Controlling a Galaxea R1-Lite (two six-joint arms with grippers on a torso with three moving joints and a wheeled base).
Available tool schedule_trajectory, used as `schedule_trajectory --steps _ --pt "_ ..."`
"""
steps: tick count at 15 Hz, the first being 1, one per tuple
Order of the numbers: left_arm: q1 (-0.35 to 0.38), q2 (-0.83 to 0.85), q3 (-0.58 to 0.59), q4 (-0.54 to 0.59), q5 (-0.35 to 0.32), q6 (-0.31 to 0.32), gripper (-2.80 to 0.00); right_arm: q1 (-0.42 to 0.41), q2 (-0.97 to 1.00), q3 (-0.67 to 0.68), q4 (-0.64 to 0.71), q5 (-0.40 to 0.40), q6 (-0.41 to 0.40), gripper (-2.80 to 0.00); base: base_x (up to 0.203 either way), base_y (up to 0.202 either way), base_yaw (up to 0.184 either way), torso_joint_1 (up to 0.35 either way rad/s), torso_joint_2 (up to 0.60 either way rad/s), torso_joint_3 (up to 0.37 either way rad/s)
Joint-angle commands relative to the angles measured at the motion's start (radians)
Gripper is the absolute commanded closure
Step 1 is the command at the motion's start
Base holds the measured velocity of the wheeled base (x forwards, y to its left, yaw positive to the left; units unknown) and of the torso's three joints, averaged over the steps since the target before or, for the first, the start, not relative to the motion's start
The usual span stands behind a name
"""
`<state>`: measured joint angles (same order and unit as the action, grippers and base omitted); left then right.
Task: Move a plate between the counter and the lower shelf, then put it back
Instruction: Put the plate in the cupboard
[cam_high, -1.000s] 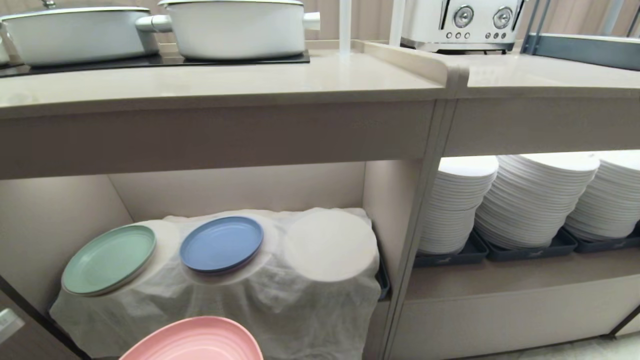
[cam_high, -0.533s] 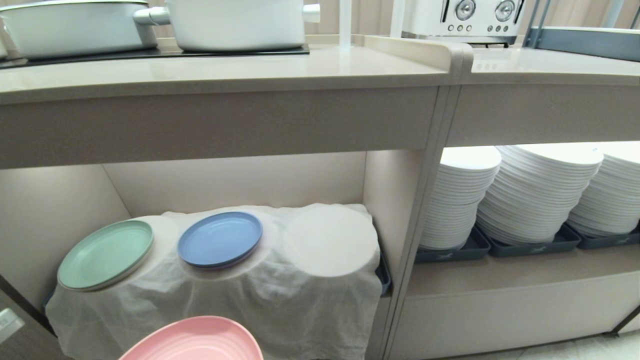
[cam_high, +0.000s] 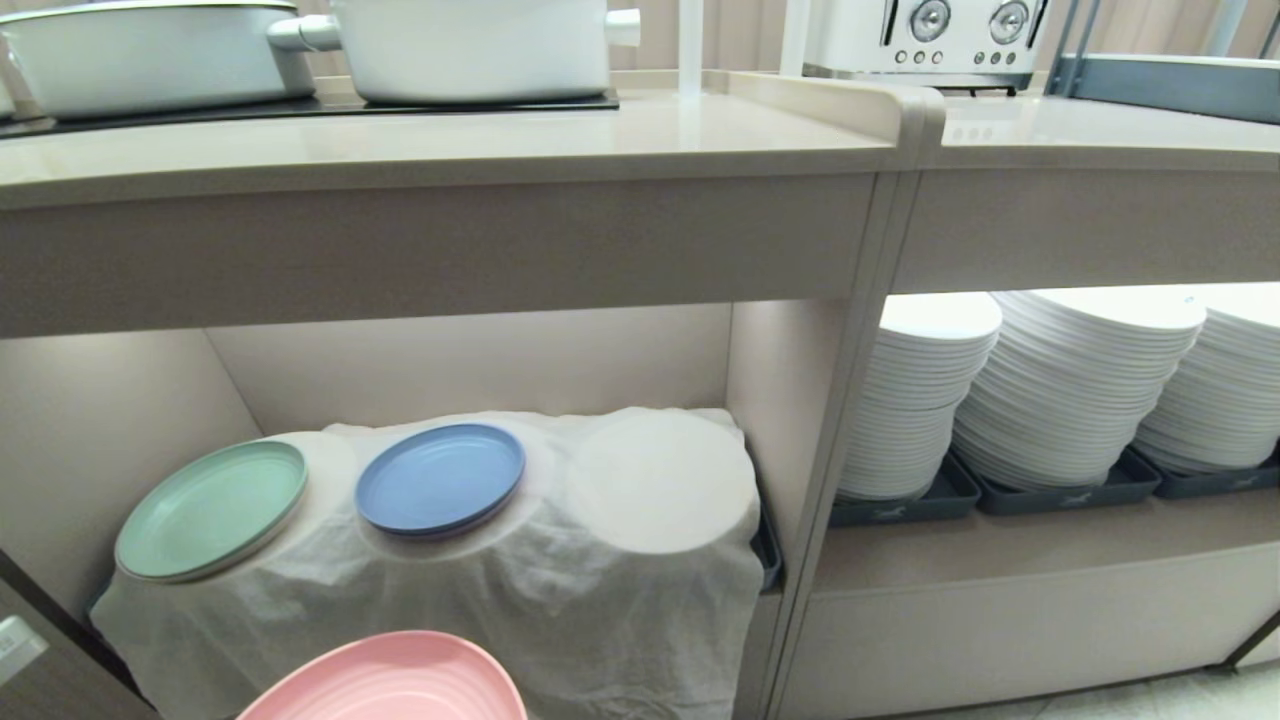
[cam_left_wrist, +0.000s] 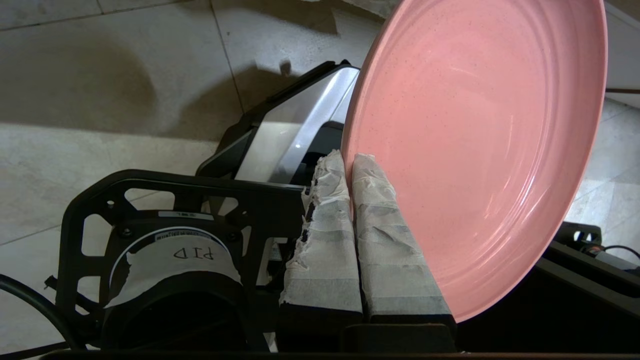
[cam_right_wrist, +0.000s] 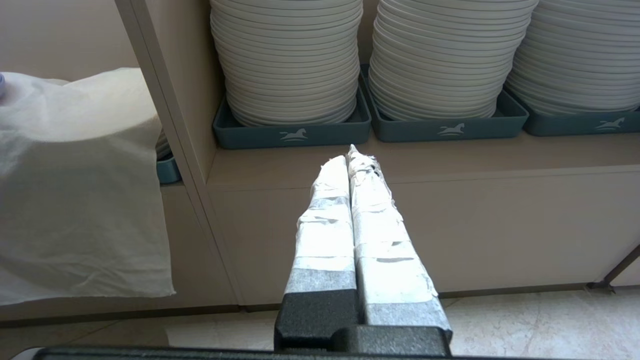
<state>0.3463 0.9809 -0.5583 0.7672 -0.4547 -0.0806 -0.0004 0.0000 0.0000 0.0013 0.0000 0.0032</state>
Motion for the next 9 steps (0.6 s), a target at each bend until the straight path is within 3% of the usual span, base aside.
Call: schedule_trajectory --steps 1,4,9 --pt "-0.001 -0.001 0.0 0.004 -0.007 -0.001 0.0 0.0 0.0 0.0 0.0 0.0 0.0 0.0 0.0 0.0 0.0 0.0 0.0 0.0" --pt "-0.003 0.004 0.0 -0.002 -0.073 -0.001 0.0 0.0 0.0 0.0 -0.001 0.0 0.0 0.0 0.0 0.0 0.0 0.0 0.0 0.0" --pt "-0.013 0.082 -0.014 -0.012 -0.115 -0.001 0.0 0.0 0.0 0.0 -0.001 0.0 0.0 0.0 0.0 0.0 0.0 0.0 0.0 0.0"
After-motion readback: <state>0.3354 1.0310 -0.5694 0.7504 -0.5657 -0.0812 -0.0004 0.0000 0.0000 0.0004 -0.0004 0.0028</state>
